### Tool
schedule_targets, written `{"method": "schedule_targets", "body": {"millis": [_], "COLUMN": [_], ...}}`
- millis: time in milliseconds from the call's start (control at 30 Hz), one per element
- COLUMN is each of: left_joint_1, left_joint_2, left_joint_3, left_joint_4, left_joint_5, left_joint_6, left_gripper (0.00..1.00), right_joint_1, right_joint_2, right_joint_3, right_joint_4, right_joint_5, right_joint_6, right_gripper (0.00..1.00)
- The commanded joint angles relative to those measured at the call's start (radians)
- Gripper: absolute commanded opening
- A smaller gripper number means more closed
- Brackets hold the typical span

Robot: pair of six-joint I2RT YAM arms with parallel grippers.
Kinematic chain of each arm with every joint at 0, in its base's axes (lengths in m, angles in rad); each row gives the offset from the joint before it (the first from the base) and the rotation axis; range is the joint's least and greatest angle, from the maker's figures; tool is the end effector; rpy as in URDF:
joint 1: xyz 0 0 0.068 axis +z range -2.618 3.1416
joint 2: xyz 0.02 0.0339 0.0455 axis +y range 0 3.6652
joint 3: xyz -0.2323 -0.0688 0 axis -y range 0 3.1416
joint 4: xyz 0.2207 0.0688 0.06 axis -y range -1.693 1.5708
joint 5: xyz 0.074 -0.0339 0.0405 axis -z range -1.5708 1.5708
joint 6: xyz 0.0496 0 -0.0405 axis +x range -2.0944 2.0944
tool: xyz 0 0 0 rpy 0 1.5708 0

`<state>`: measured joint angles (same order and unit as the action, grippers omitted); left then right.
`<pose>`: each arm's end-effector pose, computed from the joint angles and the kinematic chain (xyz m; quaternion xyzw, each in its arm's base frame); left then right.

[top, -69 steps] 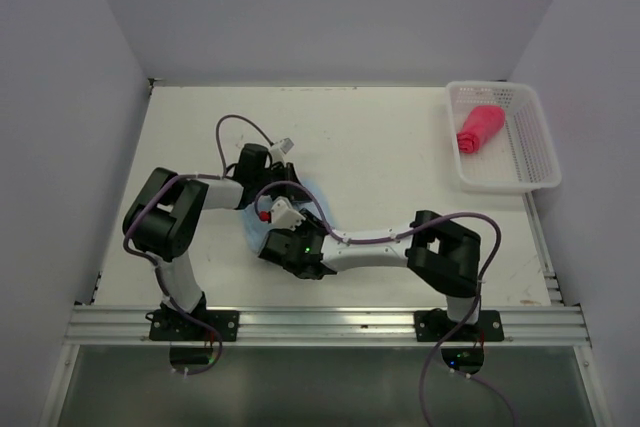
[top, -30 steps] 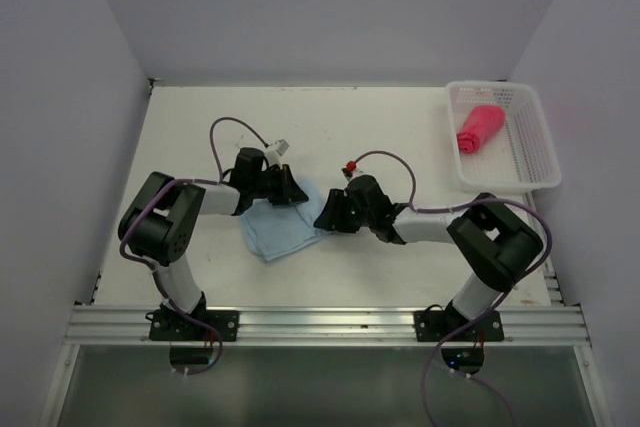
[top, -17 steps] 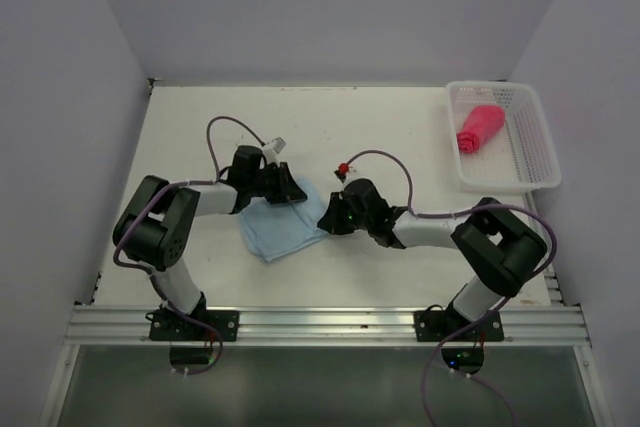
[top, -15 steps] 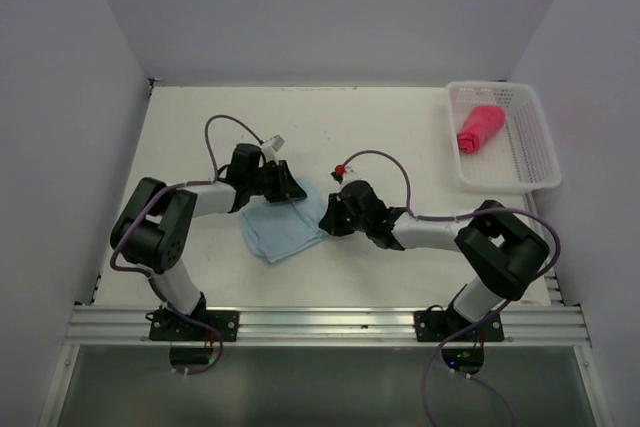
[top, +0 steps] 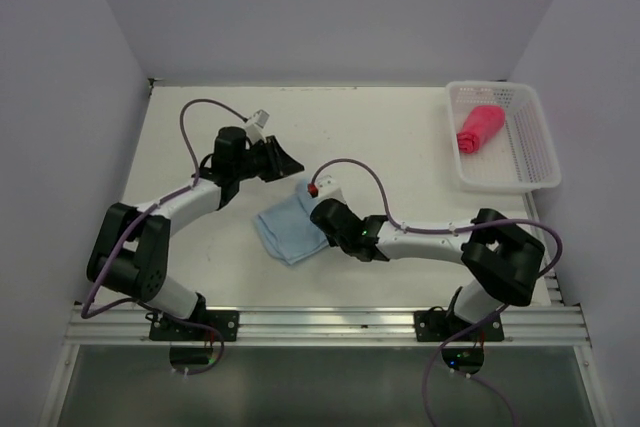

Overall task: Roll the towels
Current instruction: Roll the towel

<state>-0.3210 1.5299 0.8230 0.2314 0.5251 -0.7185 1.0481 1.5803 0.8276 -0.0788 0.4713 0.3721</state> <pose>0.2970 -0.1249 0.1944 -0.0303 0.8349 -0.4421 0.3264 0.1712 0.2521 0.1514 -0.2211 0.8834 0.0639 0.4083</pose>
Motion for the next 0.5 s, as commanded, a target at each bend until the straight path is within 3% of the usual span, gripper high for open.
{"method": "schedule_targets", "body": {"millis": [0, 267, 467], "left_joint_1": [-0.010, -0.096, -0.127], "left_joint_2": [-0.042, 0.027, 0.090], "left_joint_3": [-0.002, -0.044, -0.053], "left_joint_4": [0.065, 0.085, 0.114], "left_joint_5": [0.026, -0.017, -0.023], "left_joint_6": [-0.045, -0.030, -0.021], "left_gripper": [0.25, 0.12, 0.08], "right_joint_1": [0.053, 0.144, 0.197], "right_joint_2": [0.053, 0.152, 0.230], "right_joint_3": [0.093, 0.188, 0.278], "right_joint_4": [-0.116, -0.151, -0.251], "right_joint_5": [0.188, 0.248, 0.363], "right_joint_6": [-0.016, -0.006, 0.024], "right_gripper": [0.00, 0.00, 0.00]}}
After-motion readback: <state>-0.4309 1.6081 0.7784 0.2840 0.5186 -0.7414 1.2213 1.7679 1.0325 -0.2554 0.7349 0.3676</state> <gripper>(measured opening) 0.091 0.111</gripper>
